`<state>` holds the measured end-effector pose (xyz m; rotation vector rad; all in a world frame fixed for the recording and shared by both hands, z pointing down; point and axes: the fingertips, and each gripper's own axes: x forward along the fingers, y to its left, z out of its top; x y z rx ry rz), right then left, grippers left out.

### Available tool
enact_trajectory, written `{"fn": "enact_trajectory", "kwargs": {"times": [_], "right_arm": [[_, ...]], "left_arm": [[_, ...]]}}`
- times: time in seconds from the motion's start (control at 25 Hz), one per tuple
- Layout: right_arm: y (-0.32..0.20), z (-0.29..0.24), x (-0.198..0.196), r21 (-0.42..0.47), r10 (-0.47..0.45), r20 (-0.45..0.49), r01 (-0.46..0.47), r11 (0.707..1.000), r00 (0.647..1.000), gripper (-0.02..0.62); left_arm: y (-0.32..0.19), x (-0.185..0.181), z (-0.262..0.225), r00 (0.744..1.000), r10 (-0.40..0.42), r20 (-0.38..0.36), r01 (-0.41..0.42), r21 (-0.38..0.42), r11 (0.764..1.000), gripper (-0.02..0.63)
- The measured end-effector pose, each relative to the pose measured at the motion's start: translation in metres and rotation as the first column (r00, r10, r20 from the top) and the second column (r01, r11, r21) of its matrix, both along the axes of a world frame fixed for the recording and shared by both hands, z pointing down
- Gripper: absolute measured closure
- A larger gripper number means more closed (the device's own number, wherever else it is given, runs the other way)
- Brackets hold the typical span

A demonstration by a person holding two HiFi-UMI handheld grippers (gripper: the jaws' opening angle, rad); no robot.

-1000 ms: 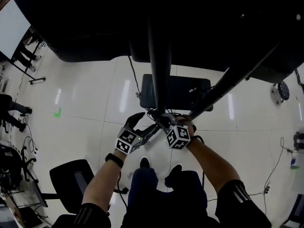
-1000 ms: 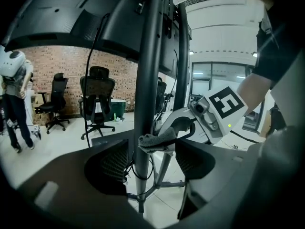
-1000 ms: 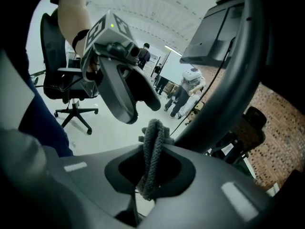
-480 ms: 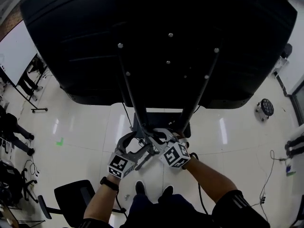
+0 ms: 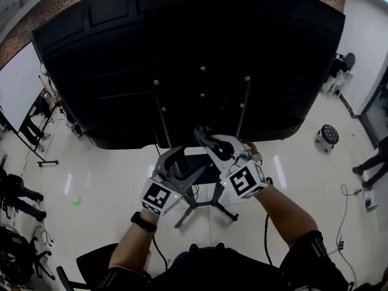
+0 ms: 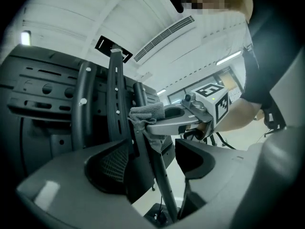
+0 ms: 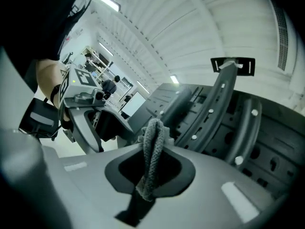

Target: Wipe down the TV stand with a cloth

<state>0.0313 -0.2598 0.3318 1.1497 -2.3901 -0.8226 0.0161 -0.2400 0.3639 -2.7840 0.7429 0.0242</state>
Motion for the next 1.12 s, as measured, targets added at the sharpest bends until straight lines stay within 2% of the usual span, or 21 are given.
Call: {"fn": "enact_trajectory", "kwargs": {"times": [0.28, 0.48, 0.6, 0.72, 0.92, 1.12], "right_arm": [[0.017, -0.079, 0.034, 0.123, 0.089, -0.030, -0.084, 0.989, 0.996, 0.566], [0.023, -0.136, 0.067, 0.223, 0.125, -0.066, -0.107, 0.969, 0.990, 0.566], [0.014, -0.160, 0.088, 0.229, 0.120, -0.052, -0.105, 0.968, 0.991, 0.566], [-0.004, -0.176, 0.103, 0.231, 0.101, -0.077, -0.081, 0.970, 0.992, 0.566], [-0.033, -0.191, 0.120, 0.243, 0.020, -0.131, 0.013, 0.970, 0.991, 0.566], [-0.030, -0.186, 0.120, 0.249, -0.066, -0.226, 0.123, 0.961, 0.972, 0.566]], "left_arm": [[0.021, 0.033, -0.059, 0.990, 0.144, 0.005, -0.144, 0.103, 0.984, 0.275], [0.023, 0.054, -0.099, 0.985, 0.171, -0.024, -0.166, 0.141, 0.976, 0.278], [0.019, 0.068, -0.113, 0.987, 0.158, -0.024, -0.152, 0.163, 0.975, 0.278], [0.008, 0.084, -0.120, 0.991, 0.136, -0.013, -0.132, 0.171, 0.976, 0.278], [-0.003, 0.106, -0.141, 0.997, 0.081, -0.017, -0.076, 0.197, 0.977, 0.278], [-0.011, 0.112, -0.137, 1.000, -0.009, -0.014, 0.012, 0.177, 0.984, 0.278]]}}
